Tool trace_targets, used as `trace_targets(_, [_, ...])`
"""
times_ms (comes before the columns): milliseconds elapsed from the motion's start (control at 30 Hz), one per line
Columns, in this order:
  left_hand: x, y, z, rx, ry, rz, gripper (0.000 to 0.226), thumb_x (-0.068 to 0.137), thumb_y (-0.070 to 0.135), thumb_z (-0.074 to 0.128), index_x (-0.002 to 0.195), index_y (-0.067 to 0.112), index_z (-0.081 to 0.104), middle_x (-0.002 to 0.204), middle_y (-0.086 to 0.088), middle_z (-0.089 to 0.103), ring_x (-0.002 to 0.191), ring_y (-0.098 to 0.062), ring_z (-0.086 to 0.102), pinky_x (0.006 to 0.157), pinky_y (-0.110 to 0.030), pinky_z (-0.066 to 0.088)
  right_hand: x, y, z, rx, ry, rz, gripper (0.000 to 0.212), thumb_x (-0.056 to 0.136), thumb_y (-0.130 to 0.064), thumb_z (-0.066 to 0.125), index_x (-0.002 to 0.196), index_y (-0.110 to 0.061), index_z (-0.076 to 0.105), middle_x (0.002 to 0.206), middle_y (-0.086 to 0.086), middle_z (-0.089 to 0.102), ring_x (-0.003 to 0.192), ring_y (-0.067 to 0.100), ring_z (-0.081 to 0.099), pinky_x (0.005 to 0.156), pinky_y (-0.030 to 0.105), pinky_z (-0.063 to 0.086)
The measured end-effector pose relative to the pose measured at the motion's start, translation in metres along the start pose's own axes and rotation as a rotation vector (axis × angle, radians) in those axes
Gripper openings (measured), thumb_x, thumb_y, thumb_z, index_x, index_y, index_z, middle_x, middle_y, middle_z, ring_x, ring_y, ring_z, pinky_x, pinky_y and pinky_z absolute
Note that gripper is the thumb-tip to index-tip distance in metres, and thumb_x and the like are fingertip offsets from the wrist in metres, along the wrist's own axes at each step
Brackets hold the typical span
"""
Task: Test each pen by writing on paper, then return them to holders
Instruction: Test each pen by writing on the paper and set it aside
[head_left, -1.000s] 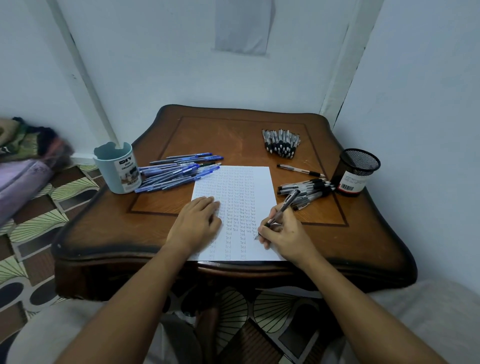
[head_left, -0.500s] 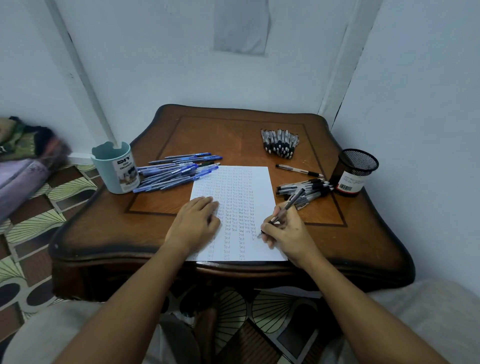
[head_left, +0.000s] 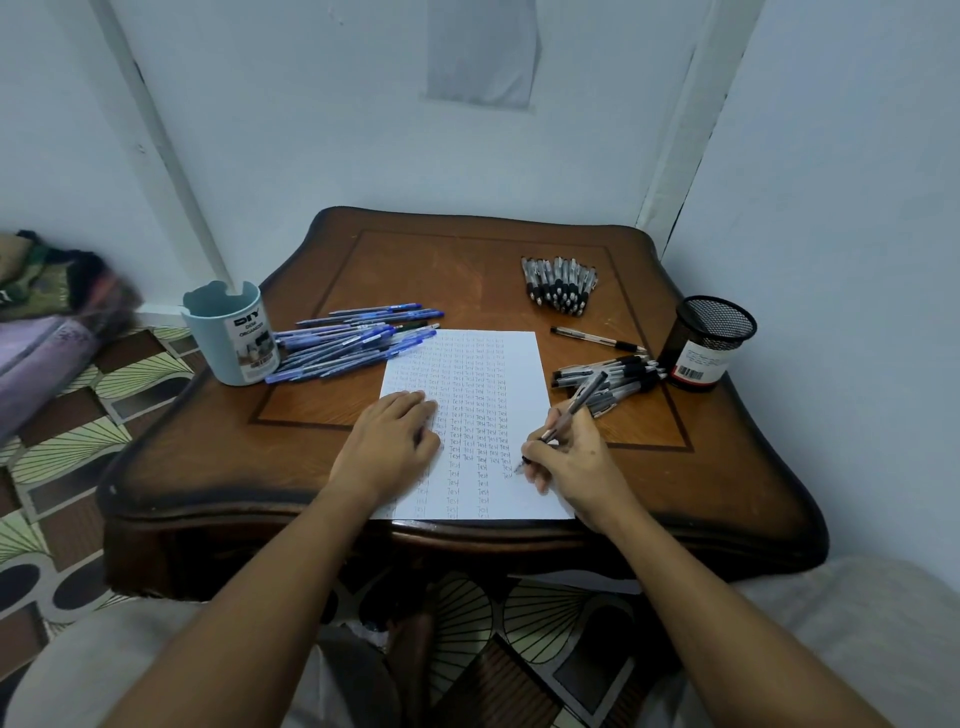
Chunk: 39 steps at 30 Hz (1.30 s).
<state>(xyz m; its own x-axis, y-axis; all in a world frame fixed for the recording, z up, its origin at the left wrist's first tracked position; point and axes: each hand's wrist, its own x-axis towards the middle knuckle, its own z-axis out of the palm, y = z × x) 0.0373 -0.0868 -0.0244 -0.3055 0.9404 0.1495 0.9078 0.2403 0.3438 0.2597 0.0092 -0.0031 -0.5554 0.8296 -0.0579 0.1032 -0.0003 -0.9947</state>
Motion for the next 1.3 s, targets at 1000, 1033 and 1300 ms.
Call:
trace_targets(1000, [0.005, 0.002, -0.004, -0.043, 0.018, -0.039, 0.044, 0.095, 0.037, 0.044, 0.135, 0.023, 0.058, 0.138, 0.008, 0.055, 0.123, -0.014, 0.044, 0.102, -0.031, 0.029, 0.011, -0.017, 0.003, 0.288, 0.087, 0.29, 0.031, 0.108, -0.033, 0.041, 0.094, -0.006, 0.046, 0.077, 0.03, 0.068, 0.056, 0.036, 0.066, 0.047, 0.035, 0.056])
trace_targets(1033, [0.007, 0.001, -0.005, -0.034, 0.009, -0.033, 0.045, 0.094, 0.039, 0.042, 0.132, 0.024, 0.06, 0.134, 0.009, 0.058, 0.119, -0.013, 0.046, 0.097, -0.03, 0.031, 0.013, -0.02, 0.002, 0.275, 0.06, 0.319, 0.022, 0.107, -0.027, 0.045, 0.099, -0.007, 0.044, 0.083, 0.03, 0.069, 0.059, 0.035, 0.067, 0.052, 0.037, 0.058])
trace_targets(1300, [0.034, -0.007, -0.008, 0.04, 0.141, 0.042, 0.024, 0.092, 0.031, 0.052, 0.1, 0.022, 0.073, 0.094, 0.009, 0.067, 0.081, -0.01, 0.046, 0.07, -0.028, 0.04, 0.068, -0.066, -0.02, 0.061, -0.04, 0.325, 0.025, 0.1, 0.0, 0.053, 0.123, -0.007, 0.044, 0.095, 0.02, 0.057, 0.072, 0.023, 0.061, 0.058, 0.027, 0.055])
